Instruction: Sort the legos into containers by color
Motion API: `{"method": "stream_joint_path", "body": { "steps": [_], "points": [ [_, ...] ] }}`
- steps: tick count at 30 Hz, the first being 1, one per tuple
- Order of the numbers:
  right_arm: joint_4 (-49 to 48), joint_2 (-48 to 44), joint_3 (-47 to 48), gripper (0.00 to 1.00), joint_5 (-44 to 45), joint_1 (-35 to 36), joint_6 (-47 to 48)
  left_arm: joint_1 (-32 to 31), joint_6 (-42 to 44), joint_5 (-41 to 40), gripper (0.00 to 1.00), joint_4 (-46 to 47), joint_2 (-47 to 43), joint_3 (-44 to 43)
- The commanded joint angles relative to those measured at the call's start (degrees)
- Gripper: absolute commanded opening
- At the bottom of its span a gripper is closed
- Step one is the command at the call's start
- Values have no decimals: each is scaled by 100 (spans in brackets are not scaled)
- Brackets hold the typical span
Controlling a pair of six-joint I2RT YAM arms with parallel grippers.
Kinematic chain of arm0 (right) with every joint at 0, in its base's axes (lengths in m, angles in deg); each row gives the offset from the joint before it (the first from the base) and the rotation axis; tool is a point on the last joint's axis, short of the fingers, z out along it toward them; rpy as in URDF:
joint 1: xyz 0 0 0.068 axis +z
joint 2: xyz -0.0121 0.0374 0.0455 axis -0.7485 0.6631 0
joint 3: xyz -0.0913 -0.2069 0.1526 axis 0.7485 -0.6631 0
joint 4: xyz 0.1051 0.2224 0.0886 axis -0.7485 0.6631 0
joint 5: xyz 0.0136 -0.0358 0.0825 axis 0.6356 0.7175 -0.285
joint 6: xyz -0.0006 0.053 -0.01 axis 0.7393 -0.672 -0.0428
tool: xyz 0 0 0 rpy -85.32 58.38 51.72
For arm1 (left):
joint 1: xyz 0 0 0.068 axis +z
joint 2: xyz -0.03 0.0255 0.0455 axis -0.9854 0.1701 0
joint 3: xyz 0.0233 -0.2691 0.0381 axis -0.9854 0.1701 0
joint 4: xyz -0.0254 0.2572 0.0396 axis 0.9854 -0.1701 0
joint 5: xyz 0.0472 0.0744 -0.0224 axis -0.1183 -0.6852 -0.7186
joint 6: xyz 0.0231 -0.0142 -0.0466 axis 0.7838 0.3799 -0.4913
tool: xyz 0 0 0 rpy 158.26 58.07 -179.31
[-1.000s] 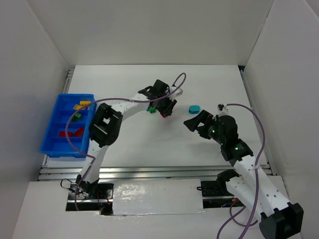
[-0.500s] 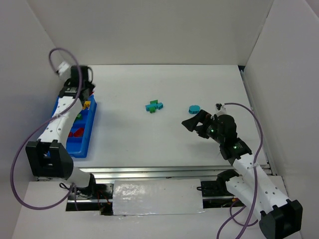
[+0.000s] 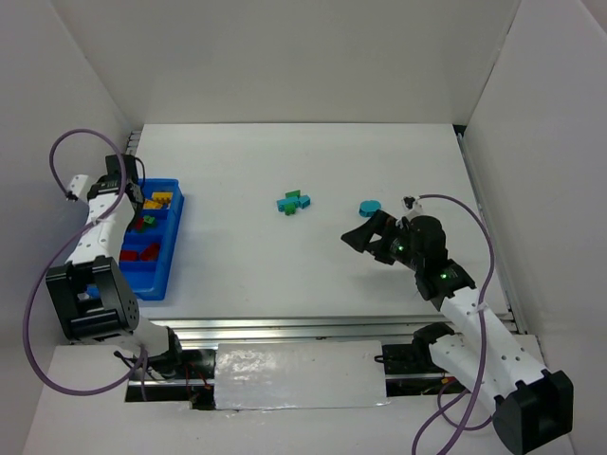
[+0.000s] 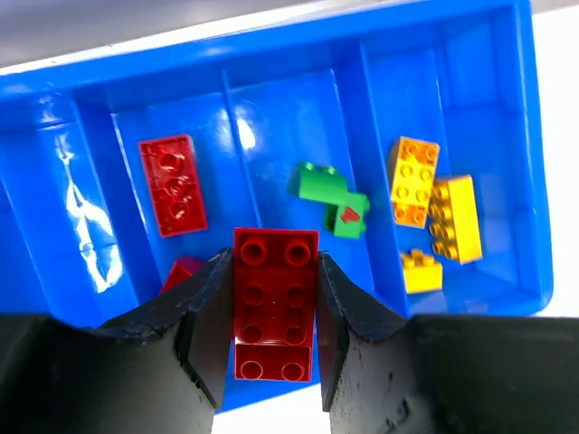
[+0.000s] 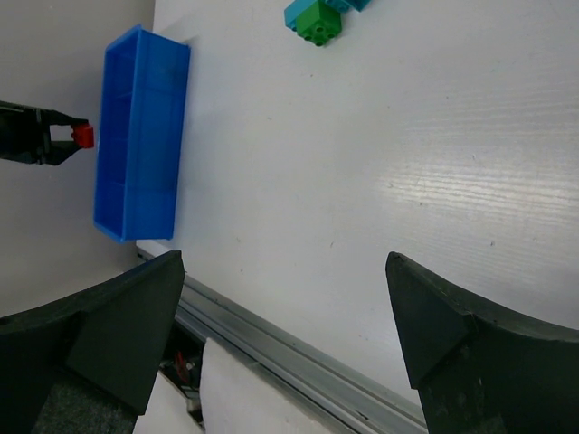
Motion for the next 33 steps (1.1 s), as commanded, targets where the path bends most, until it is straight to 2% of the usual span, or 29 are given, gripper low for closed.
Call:
{"method": "stream_joint_path", "body": {
  "steps": [1, 6, 12, 14, 15, 19, 23, 27, 29, 30, 31, 33],
  "points": [
    [-179, 44, 30, 100, -164, 22, 151, 94, -215, -266, 21, 27, -46, 41],
    [-56, 123, 136, 100, -172, 22, 256, 147, -478, -327, 17, 10, -107, 296],
    [-29, 185, 145, 100, -208, 22, 274, 217, -707, -503, 19, -78, -81, 384],
    [-21, 229, 145, 100, -234, 13, 274, 226, -812, -564, 28, -123, -81, 445],
    [-38, 281, 136, 100, -251, 4, 292, 226, -821, -582, 38, -62, -116, 489],
    [-100, 413, 136, 100, -444, 4, 292, 252, -970, -591, 64, 18, -187, 674],
    [-187, 414, 92, 100, -463, 22, 266, 278, -1173, -670, 73, -228, -186, 613],
    [-214, 475, 57, 100, -436, 22, 336, 279, -1472, -819, 92, -474, -327, 630],
    [-196, 545, 57, 100, -314, 4, 354, 270, -1210, -706, 94, -239, -432, 639],
    [-135, 650, 83, 100, 61, 22, 336, 244, -973, -453, 94, -37, -494, 639],
    [-65, 738, 135, 100, 282, 4, 301, 78, -449, -363, 93, 165, -555, 648],
    [267, 1140, 450, 100, 678, 4, 274, -229, -6, -301, 93, 604, -766, 561]
  ]
}}
